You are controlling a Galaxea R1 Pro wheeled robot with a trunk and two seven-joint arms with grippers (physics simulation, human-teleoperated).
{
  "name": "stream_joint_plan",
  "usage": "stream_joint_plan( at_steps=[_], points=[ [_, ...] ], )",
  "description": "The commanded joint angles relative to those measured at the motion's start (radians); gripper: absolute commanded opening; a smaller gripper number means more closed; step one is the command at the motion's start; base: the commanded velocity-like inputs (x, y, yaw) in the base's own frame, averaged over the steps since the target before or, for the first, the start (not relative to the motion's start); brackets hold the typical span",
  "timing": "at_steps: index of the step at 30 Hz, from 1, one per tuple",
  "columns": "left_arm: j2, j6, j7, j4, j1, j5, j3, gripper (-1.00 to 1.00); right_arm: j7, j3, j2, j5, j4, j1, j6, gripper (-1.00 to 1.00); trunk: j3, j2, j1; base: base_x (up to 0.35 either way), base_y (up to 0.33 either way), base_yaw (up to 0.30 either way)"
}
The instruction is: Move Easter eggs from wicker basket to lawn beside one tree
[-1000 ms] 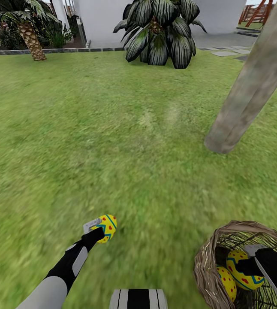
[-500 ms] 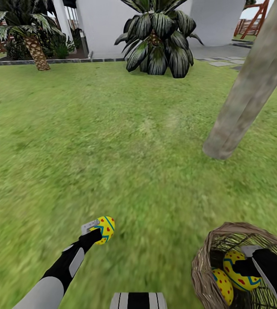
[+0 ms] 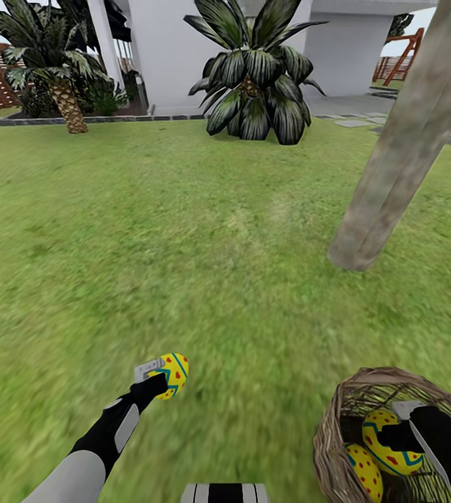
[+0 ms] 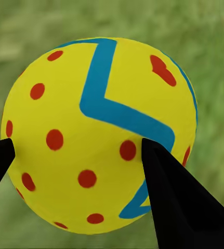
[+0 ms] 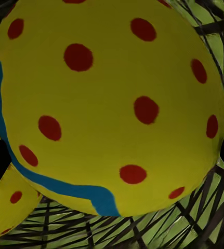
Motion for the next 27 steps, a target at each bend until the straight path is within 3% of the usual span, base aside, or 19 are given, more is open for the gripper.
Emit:
stream_joint_plan(
  at_steps=[1, 27],
  points=[
    [-0.001, 0.006, -0.006, -0.001, 0.000, 0.008, 0.007, -1.00, 0.004, -0.001, 0.000, 0.005, -0.001, 0.000, 0.004, -1.00, 0.003, 0.000, -0.001, 0.000, 0.000, 0.000],
    [-0.003, 0.007, -0.007, 0.001, 0.000, 0.008, 0.007, -1.00, 0.004, 0.000, 0.001, -0.002, -0.001, 0.000, 0.004, -1.00, 0.104, 0.006, -0.012, 0.000, 0.000, 0.000]
  ],
)
